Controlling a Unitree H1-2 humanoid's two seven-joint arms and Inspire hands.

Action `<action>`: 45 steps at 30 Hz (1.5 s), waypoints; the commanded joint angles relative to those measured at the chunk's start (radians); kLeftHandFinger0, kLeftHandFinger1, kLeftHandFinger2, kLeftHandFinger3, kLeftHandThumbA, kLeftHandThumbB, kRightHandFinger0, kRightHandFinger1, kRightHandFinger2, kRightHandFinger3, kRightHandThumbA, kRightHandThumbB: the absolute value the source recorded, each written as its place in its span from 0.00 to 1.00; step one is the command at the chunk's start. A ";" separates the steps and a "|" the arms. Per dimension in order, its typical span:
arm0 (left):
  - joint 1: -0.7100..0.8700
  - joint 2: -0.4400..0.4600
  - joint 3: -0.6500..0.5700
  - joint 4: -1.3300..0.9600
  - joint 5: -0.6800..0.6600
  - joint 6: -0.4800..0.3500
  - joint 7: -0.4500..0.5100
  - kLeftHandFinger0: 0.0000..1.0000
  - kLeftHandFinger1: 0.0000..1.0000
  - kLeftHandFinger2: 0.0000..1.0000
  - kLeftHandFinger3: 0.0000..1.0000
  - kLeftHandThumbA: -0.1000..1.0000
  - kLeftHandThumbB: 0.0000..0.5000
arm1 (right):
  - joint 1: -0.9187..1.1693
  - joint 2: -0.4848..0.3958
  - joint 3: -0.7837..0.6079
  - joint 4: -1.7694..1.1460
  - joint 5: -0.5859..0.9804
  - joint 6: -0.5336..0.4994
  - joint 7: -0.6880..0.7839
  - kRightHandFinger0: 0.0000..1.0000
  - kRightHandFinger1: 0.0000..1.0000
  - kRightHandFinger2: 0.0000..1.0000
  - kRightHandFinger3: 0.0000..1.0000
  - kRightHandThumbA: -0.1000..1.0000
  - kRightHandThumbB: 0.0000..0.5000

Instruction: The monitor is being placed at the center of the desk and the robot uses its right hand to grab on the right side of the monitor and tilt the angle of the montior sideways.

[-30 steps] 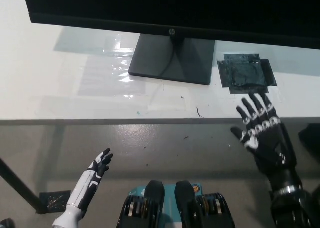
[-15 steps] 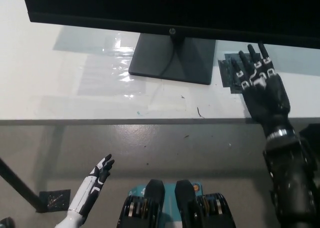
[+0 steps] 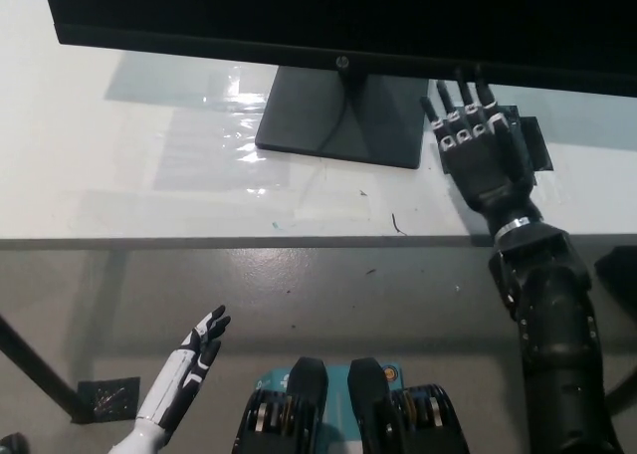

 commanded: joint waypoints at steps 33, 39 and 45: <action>-0.003 0.021 -0.009 -0.026 0.017 -0.046 0.028 1.00 1.00 1.00 1.00 1.00 0.43 | -0.323 -0.111 -0.145 0.485 -0.119 -0.127 0.157 1.00 1.00 1.00 1.00 1.00 0.68; 0.001 0.022 -0.010 -0.023 0.016 -0.046 0.033 1.00 1.00 1.00 1.00 1.00 0.43 | -0.383 -0.140 -0.167 0.563 -0.139 -0.144 0.153 1.00 1.00 1.00 1.00 1.00 0.66; 0.001 0.020 -0.012 -0.020 0.014 -0.046 0.033 1.00 1.00 1.00 1.00 1.00 0.43 | -0.422 -0.160 -0.176 0.664 -0.167 -0.189 0.156 1.00 1.00 1.00 1.00 1.00 0.66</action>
